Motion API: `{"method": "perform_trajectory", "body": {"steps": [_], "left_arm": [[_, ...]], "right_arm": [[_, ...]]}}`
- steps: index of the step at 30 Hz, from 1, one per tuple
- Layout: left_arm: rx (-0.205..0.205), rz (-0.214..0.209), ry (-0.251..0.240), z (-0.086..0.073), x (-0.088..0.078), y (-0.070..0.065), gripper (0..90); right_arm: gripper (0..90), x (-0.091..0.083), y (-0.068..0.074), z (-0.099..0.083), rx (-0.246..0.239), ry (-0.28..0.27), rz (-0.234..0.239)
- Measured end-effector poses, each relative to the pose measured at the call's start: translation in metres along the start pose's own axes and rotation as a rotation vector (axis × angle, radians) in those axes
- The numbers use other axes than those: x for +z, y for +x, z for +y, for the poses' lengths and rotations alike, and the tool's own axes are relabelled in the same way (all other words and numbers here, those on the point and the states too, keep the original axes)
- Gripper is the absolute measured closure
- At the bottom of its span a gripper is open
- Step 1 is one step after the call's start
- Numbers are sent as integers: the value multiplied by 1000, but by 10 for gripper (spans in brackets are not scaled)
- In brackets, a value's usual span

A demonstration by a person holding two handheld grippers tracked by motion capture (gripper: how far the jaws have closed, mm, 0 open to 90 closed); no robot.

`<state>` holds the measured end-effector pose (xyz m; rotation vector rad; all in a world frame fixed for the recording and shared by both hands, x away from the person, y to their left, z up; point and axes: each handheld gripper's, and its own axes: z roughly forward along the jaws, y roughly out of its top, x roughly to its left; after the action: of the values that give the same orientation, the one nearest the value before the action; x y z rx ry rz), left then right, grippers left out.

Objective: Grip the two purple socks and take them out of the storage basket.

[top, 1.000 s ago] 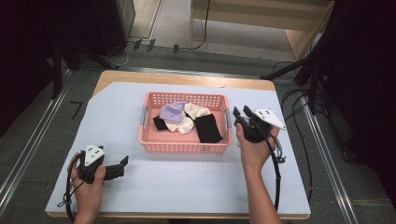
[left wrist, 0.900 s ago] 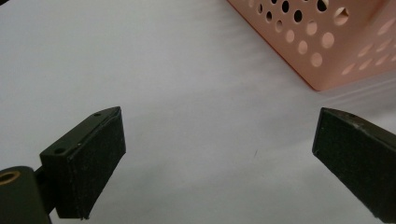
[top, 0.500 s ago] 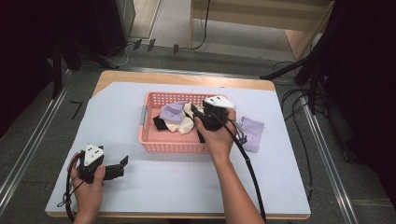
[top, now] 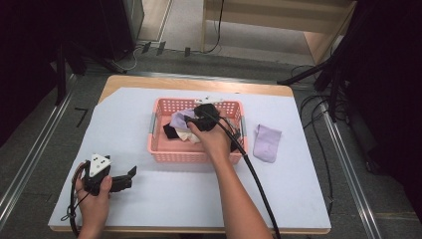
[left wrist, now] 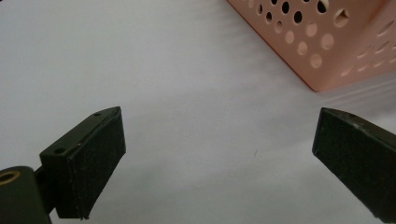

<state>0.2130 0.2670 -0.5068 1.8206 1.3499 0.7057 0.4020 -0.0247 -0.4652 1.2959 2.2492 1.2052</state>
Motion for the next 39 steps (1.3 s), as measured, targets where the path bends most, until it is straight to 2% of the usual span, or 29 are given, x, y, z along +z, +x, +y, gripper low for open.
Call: {"method": "perform_trajectory", "body": {"steps": [4,6,8,10,12,14,16,21,22,23,26,32,33,34,36,38,39], "left_arm": [[1,-1,-1,0,0,0,34],[3,-1,-2,0,0,0,34],[3,0,-1,0,0,0,34],[2,-1,-1,0,0,0,34],[2,0,0,0,0,0,34],[3,0,3,0,0,0,34],[1,1,1,0,0,0,34],[2,0,3,0,0,0,34],[2,-1,5,0,0,0,34],[0,-1,4,0,0,0,34],[-2,-2,2,0,1,0,34],[1,-1,1,0,1,0,34],[1,-1,2,0,1,0,34],[4,1,5,0,1,0,34],[7,2,5,0,1,0,34],[5,1,6,0,1,0,34],[5,1,7,0,1,0,34]], "right_arm": [[454,15,-7,-2,-14,78,-8],[478,20,-9,-5,-17,115,16],[517,22,-10,-5,-34,110,45],[605,22,-10,-5,-54,114,67],[753,20,-8,-5,-57,132,95],[826,16,-4,-3,-48,145,136],[857,10,0,-1,-72,139,135],[868,-1,5,0,-141,74,133],[868,-3,6,0,-139,57,138],[867,-9,6,0,-125,14,151],[865,-13,5,0,-114,-9,167],[795,-11,2,-2,-82,8,193],[759,-9,1,-3,-79,22,212],[722,-2,0,-5,-84,73,210],[711,-1,0,-6,-87,89,193],[677,2,-2,-5,-55,89,207],[657,4,-3,-5,-53,80,207]]}}
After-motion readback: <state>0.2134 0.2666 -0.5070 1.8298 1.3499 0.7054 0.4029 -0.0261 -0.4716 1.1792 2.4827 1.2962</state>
